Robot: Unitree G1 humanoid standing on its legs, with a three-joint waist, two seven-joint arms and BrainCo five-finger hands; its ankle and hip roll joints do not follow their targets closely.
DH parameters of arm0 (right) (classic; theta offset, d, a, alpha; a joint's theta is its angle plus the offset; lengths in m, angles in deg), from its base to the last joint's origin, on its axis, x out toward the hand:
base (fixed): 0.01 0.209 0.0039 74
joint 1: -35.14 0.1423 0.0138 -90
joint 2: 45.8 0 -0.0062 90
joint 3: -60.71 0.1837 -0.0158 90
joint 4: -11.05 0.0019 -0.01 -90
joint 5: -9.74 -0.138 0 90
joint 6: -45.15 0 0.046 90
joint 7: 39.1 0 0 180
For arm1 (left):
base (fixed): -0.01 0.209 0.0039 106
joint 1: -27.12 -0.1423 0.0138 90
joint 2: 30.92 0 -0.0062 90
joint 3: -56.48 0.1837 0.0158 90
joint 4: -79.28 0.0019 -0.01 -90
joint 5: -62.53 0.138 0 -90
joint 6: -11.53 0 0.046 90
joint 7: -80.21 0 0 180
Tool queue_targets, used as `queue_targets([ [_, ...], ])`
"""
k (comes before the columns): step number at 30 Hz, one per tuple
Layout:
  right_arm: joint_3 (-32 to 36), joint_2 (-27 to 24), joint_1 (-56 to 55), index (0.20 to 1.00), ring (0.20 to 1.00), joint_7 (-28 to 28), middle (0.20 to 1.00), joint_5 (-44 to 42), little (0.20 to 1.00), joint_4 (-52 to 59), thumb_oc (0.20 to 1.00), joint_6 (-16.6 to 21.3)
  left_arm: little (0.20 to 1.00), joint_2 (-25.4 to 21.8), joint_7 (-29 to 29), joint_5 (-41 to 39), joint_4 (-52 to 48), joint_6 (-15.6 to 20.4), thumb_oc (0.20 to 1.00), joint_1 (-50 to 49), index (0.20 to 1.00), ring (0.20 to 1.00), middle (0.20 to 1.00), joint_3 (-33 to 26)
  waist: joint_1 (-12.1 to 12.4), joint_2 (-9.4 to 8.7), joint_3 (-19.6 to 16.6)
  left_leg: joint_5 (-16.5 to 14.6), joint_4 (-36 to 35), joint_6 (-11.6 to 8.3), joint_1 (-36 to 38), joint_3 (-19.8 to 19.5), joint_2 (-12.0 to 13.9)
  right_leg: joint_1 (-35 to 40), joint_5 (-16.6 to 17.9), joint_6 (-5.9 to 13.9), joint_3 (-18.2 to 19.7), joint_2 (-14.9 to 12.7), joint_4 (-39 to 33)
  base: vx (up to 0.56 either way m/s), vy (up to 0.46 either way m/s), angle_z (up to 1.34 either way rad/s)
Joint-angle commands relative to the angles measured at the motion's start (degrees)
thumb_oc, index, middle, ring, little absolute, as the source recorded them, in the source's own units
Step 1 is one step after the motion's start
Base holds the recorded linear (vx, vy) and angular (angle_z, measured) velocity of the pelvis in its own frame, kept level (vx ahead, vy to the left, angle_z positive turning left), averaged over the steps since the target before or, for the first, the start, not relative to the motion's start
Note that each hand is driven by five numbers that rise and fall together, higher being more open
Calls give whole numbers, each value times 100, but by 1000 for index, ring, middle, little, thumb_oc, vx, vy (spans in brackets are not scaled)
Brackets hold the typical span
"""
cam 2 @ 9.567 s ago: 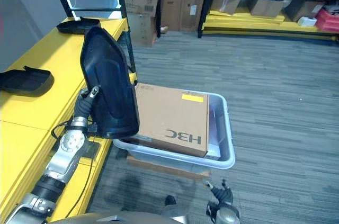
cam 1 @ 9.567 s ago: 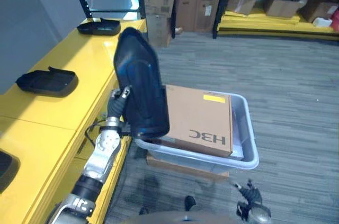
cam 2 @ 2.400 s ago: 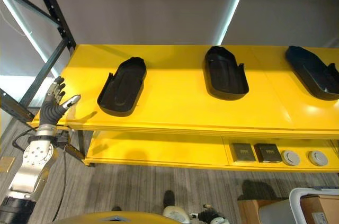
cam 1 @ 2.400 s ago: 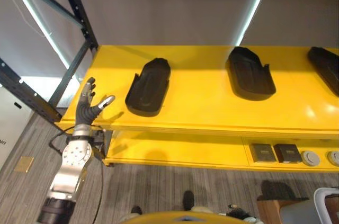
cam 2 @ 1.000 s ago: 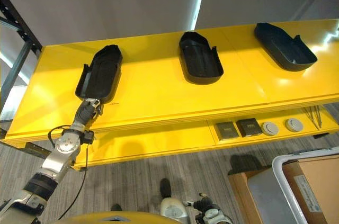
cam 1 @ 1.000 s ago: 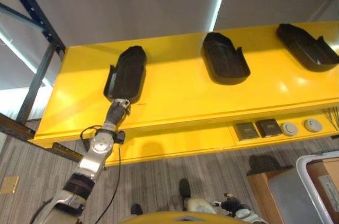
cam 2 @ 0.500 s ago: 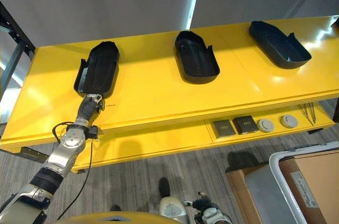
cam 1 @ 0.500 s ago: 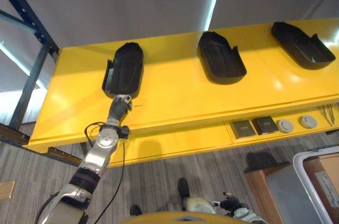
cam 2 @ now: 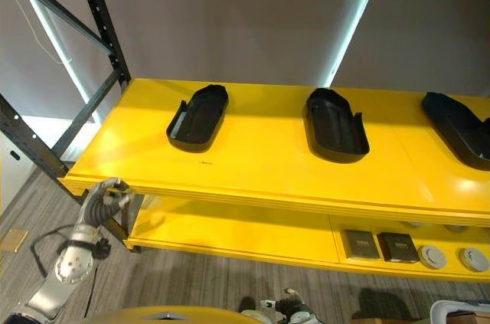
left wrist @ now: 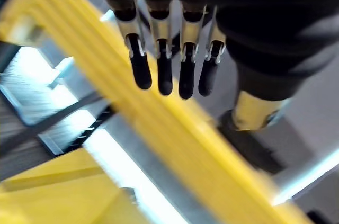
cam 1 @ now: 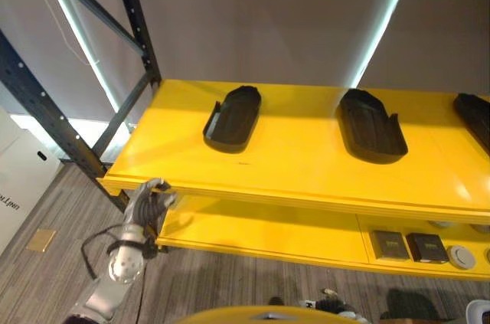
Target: Move parts from the plastic box to the shelf.
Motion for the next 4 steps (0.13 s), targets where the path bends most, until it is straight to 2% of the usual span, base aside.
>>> queue_targets([
  [1,-84,162,296,1000,1000,290,1000,-117,1000,-391,1000,215,1000,140,-446,252,499,-109,1000,220,1000,1000,1000,-38,-22,-212,179,13,0,-78,-156,-311,152,573,-659,429,46,-534,113,-14,-2,13],
  [3,-19,163,250,1000,1000,334,1000,-117,1000,-460,1000,229,1000,468,-448,208,1558,-322,1000,38,1000,1000,1000,-129,53,-228,188,-5,0,-75,-139,-391,161,627,-705,431,-36,-533,132,-12,-6,17],
  [4,-21,160,251,1000,1000,335,1000,-117,1000,-460,1000,230,1000,476,-457,209,1577,-314,1000,48,1000,1000,1000,-124,46,-224,193,-7,0,-76,-135,-398,161,635,-710,431,-44,-532,133,-16,-9,14],
])
